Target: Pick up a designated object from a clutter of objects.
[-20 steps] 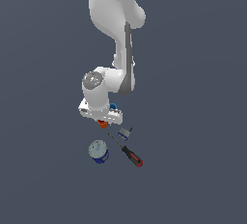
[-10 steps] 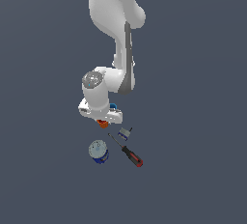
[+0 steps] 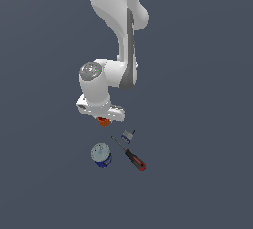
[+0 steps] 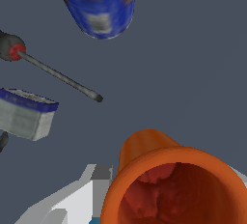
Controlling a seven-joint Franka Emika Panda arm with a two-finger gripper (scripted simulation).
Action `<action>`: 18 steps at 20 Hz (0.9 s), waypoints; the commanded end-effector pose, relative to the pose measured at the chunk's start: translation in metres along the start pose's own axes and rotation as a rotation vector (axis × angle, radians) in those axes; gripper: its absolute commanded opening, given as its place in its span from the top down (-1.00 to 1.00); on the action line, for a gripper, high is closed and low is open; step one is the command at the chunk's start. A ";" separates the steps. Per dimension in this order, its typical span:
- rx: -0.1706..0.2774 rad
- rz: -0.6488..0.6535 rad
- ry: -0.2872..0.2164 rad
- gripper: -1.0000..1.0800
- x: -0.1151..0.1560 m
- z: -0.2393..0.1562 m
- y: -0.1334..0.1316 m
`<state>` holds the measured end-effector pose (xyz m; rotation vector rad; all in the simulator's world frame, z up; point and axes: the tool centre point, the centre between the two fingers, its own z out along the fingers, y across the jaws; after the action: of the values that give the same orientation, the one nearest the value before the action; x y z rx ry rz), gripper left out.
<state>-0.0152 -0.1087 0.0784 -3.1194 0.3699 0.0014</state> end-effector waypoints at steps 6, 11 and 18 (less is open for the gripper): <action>0.000 0.001 0.001 1.00 -0.003 -0.063 0.011; 0.000 0.001 0.001 1.00 -0.005 -0.118 0.020; 0.000 0.002 0.001 1.00 -0.007 -0.192 0.032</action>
<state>-0.0281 -0.1360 0.2538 -3.1193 0.3725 -0.0005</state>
